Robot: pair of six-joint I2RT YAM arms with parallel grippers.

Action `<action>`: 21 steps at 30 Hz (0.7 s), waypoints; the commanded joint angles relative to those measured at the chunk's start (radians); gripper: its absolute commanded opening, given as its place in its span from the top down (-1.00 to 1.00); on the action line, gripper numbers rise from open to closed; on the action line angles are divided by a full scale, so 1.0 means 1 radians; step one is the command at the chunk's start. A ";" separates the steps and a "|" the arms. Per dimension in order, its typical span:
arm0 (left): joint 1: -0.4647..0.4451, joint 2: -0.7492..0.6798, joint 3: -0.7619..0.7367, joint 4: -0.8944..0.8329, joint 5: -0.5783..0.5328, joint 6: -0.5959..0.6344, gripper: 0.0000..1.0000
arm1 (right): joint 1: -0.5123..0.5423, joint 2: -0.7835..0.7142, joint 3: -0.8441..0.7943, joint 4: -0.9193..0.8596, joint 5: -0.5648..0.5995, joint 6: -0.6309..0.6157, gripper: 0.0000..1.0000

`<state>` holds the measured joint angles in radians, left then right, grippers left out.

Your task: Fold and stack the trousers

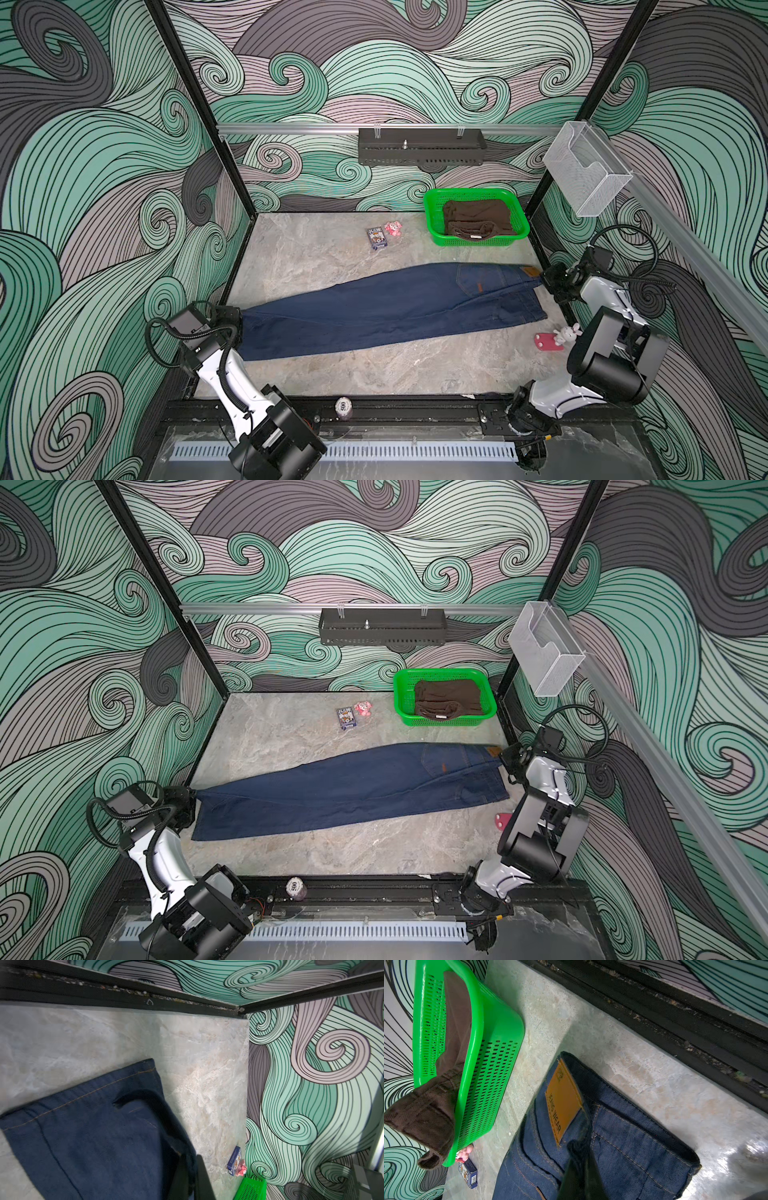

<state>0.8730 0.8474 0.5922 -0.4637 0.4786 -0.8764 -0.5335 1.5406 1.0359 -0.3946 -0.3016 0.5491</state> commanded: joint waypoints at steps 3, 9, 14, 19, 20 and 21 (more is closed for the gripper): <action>0.032 0.005 0.045 -0.023 -0.030 -0.012 1.00 | -0.011 -0.042 -0.001 0.010 0.057 -0.017 1.00; 0.094 0.014 0.050 -0.024 -0.005 -0.052 1.00 | -0.011 -0.082 -0.027 0.003 0.095 -0.016 1.00; 0.146 0.048 0.080 -0.030 0.081 -0.067 1.00 | -0.015 -0.115 -0.020 -0.021 0.097 -0.012 1.00; 0.164 0.041 0.055 -0.030 0.079 -0.068 1.00 | -0.022 -0.173 -0.082 -0.007 0.154 -0.016 1.00; 0.165 0.037 0.042 -0.028 0.075 -0.062 1.00 | -0.022 -0.176 -0.101 0.005 0.165 -0.016 1.00; 0.165 0.033 0.026 -0.020 0.069 -0.053 1.00 | -0.023 -0.175 -0.119 0.016 0.172 -0.013 1.00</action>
<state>1.0229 0.8963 0.6197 -0.4961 0.5537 -0.9344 -0.5426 1.3788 0.9531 -0.4107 -0.2096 0.5488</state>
